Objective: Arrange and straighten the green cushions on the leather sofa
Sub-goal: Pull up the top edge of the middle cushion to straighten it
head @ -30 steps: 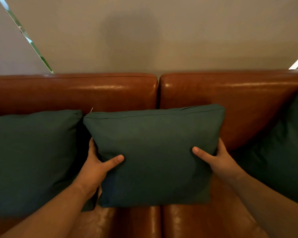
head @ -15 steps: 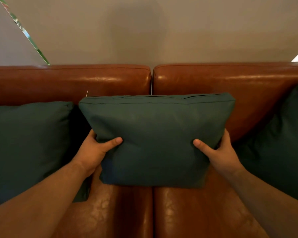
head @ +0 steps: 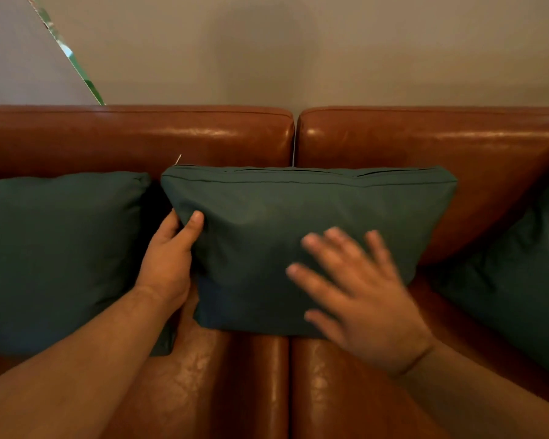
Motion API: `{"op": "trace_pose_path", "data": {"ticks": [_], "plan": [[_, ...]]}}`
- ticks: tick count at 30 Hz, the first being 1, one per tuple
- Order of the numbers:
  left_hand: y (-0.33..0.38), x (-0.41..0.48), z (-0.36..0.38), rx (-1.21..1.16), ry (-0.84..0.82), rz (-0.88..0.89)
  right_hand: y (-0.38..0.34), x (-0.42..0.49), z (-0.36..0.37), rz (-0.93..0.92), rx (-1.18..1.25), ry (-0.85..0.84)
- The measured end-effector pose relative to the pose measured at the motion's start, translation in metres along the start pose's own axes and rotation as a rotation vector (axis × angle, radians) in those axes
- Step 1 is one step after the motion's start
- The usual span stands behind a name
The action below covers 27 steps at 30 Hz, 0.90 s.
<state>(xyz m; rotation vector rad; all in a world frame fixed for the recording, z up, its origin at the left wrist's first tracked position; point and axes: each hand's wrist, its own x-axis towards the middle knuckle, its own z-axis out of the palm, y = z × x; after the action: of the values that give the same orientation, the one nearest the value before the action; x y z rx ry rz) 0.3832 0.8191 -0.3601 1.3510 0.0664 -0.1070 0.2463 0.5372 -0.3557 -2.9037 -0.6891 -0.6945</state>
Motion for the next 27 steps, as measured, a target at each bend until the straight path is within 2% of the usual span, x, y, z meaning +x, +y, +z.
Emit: {"op": "trace_pose_path", "data": {"ticks": [2,4,5,10,16,18,23,27], "plan": [[0.002,0.005,-0.003,0.03,0.001,0.021,-0.007,0.005,0.015,-0.197,-0.121,-0.256],[0.006,0.011,-0.004,0.082,-0.005,0.046,0.002,0.013,0.025,-0.199,-0.185,-0.403],[0.007,0.014,-0.005,0.102,-0.005,0.058,0.007,0.017,0.028,-0.175,-0.183,-0.424],[0.013,0.019,-0.01,0.191,-0.044,0.101,0.004,0.017,0.04,-0.153,-0.16,-0.38],[0.026,0.02,-0.019,0.237,-0.159,0.06,-0.01,0.02,0.025,-0.077,-0.136,-0.423],[0.034,0.017,-0.024,0.257,-0.181,0.021,-0.022,0.022,0.02,-0.027,-0.118,-0.391],[0.055,0.01,-0.047,0.326,-0.148,-0.039,-0.054,0.044,0.021,0.191,-0.093,-0.265],[0.067,-0.012,-0.078,0.444,-0.022,-0.015,-0.08,0.067,0.014,0.4,-0.053,-0.239]]}}
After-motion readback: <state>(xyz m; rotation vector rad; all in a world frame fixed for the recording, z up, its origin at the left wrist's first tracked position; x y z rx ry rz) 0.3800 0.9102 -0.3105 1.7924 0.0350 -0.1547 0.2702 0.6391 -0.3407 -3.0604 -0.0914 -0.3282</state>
